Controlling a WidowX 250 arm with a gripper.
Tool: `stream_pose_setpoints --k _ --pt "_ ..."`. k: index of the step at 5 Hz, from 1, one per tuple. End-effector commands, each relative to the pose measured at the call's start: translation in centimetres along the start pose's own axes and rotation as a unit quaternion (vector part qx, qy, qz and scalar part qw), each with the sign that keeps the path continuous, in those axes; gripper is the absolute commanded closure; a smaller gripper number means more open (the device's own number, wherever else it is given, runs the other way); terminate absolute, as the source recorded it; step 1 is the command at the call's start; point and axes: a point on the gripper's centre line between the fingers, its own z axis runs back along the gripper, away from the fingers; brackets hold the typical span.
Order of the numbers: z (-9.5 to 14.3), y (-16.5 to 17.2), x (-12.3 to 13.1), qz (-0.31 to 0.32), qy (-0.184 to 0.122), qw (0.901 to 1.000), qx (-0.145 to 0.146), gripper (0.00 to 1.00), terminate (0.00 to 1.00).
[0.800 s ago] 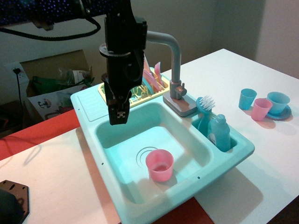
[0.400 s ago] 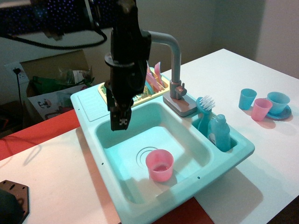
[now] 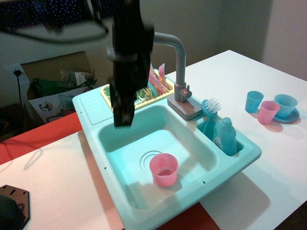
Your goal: Move faucet front to left
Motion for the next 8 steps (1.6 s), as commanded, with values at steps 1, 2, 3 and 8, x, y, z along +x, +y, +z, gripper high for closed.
stream_pose_setpoints --k 1,2,3,8 --pt "4.3 0.8 1.0 0.0 -0.041 0.9991 0.009 0.0 0.0" --pt "6.3 0.9 2.4 -0.011 -0.059 0.9982 0.003 0.0 0.0" --pt "6.0 0.5 2.7 -0.005 -0.044 0.999 -0.008 0.0 0.0" --pt "4.0 5.5 -0.9 0.06 -0.004 0.9979 -0.023 0.0 0.0"
